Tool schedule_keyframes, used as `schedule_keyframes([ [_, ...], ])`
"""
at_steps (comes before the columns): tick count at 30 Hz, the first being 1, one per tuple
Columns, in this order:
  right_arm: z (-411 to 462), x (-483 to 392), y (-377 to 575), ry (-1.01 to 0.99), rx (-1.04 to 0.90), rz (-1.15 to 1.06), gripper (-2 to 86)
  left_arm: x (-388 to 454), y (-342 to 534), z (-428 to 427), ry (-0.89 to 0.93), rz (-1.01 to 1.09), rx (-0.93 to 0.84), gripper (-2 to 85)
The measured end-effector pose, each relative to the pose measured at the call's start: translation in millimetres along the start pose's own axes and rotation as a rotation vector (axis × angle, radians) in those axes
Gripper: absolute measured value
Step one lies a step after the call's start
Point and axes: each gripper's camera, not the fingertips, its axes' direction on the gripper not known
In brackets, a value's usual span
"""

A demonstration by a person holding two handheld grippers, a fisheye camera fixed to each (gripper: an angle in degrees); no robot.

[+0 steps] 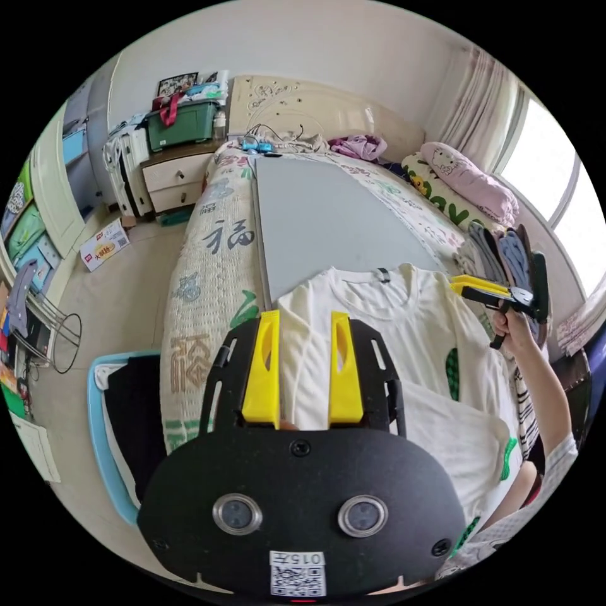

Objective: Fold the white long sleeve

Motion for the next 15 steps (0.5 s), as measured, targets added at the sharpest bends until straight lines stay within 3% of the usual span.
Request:
schedule_keyframes([
  [5,48.2,5.9,-44.7,0.079,-0.094,0.000,10.0,10.3,-28.4,61.7,-0.029,0.078,-0.098,11.0],
  [11,59.5,-11.7,-59.5,0.111,-0.117,-0.106,0.8,39.9,-28.4,82.1,-0.073,0.144,-0.087,2.8],
  [15,15.6,-20.5,-59.4,0.088,-0.003,-0.097,-0.1,71.5,-22.4,53.2,-0.115,0.192,-0.009,1.5],
])
